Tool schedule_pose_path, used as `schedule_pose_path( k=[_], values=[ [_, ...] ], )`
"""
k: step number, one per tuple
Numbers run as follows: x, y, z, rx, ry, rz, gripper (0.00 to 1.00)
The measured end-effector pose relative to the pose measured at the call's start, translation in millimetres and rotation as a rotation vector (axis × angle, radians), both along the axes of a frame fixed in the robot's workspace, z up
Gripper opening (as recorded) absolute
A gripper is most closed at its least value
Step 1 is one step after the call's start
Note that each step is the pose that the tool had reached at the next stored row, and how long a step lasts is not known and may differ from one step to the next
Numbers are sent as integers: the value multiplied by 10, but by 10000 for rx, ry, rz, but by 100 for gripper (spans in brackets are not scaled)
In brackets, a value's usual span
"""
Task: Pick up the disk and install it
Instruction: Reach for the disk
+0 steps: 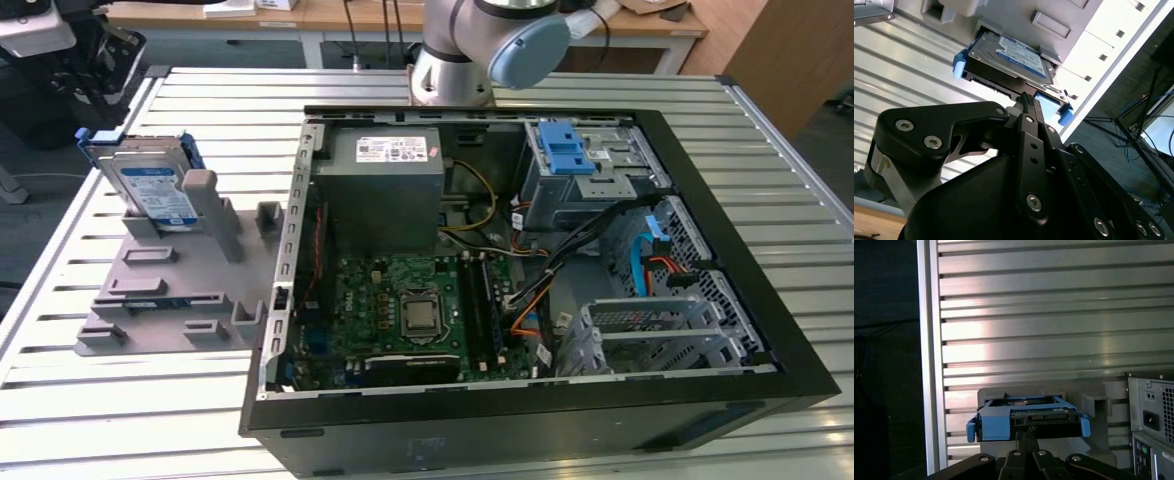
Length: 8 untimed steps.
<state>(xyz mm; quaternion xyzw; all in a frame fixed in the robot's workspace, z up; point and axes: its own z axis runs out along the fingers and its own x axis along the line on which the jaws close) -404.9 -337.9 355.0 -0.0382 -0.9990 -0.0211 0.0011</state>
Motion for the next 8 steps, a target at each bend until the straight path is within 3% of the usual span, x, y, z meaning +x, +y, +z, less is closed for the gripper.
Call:
schedule_pose_path(
  k=[8],
  values=[
    [-111,23,-8,0,1,0,11]
  ],
)
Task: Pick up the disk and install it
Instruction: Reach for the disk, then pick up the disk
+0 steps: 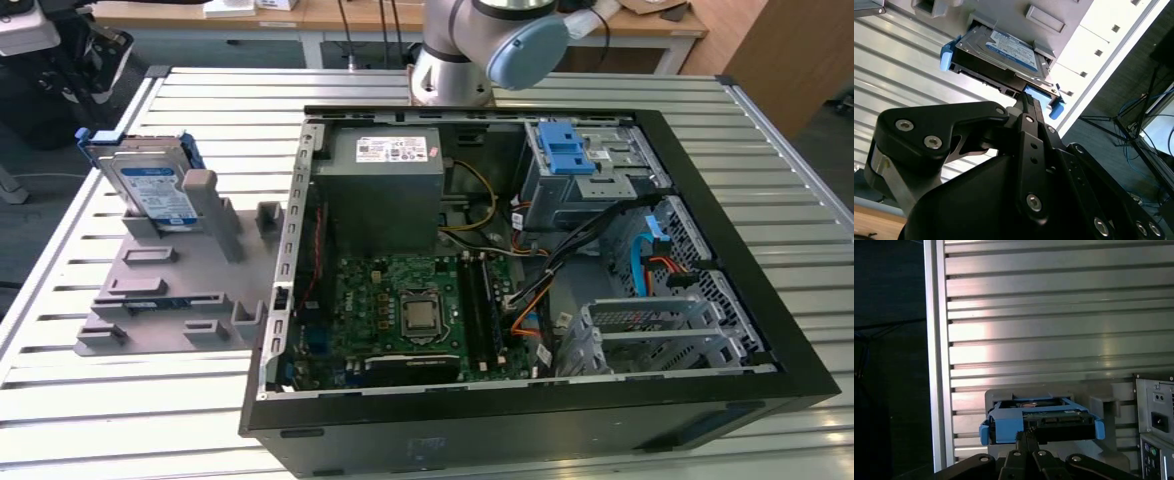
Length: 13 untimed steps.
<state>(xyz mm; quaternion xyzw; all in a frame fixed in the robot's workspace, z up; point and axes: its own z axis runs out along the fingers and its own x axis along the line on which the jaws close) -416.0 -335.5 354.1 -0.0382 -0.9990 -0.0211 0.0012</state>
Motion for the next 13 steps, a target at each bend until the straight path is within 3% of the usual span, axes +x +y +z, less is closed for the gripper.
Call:
schedule_pose_path(
  k=[13],
  values=[
    [-7,0,0,0,1,1,11]
  ],
)
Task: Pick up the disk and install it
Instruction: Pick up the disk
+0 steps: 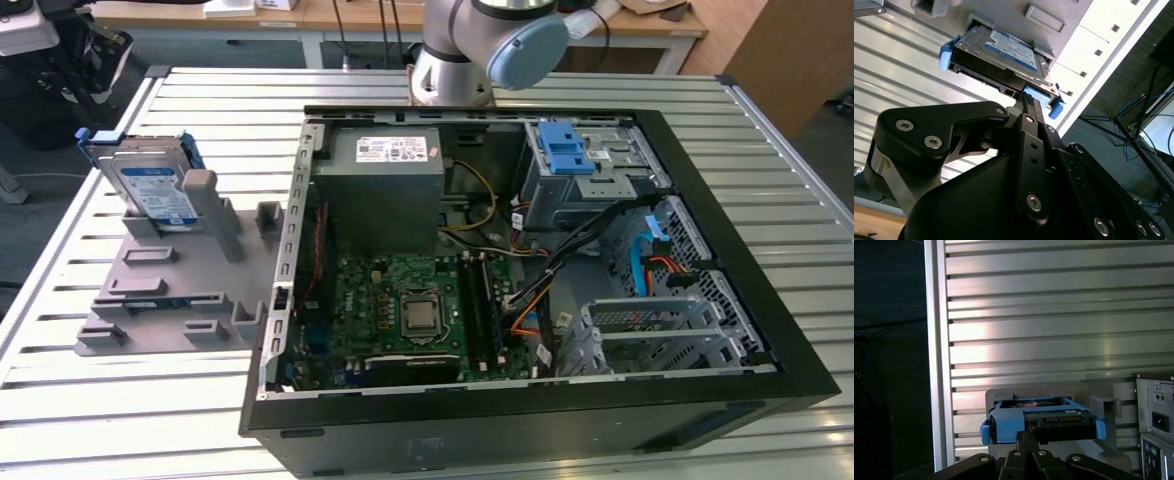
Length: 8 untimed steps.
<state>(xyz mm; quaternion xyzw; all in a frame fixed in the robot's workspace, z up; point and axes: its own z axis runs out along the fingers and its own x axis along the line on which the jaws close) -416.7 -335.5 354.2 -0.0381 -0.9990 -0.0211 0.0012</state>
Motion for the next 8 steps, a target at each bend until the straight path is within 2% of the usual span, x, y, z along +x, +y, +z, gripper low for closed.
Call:
schedule_pose_path(
  k=[8],
  values=[
    [-1,0,0,0,-1,386,11]
  ],
)
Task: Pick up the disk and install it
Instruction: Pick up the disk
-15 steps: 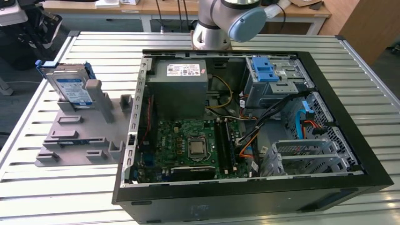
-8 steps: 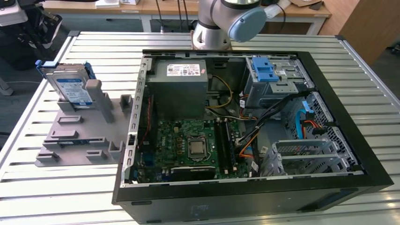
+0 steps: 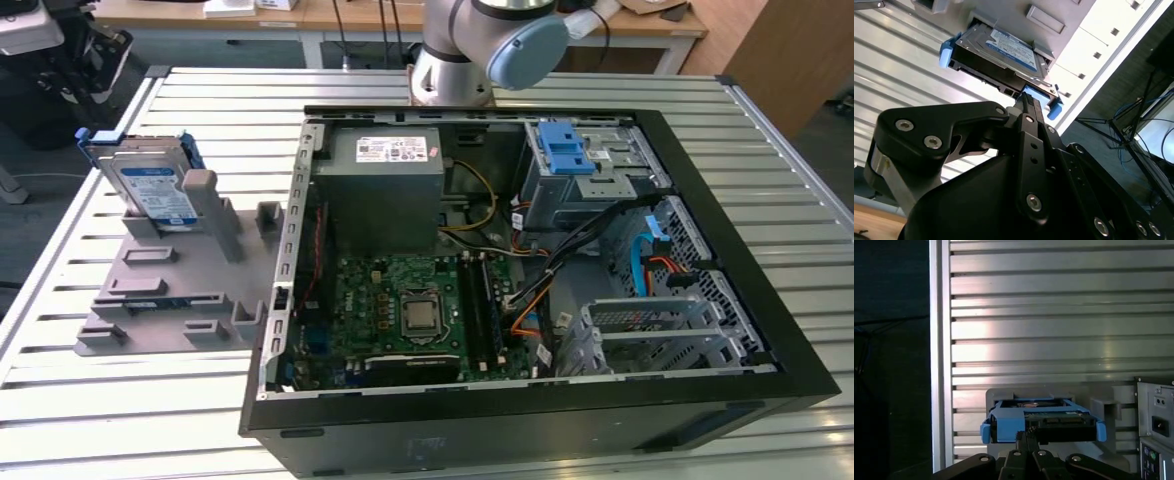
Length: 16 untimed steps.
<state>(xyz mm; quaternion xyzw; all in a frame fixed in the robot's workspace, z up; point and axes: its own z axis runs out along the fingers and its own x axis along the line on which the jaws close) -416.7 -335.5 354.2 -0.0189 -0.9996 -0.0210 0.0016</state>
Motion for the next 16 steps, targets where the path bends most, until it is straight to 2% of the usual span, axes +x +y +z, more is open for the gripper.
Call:
schedule_pose_path(
  k=[16],
  values=[
    [0,0,0,0,1,1089,11]
  ],
)
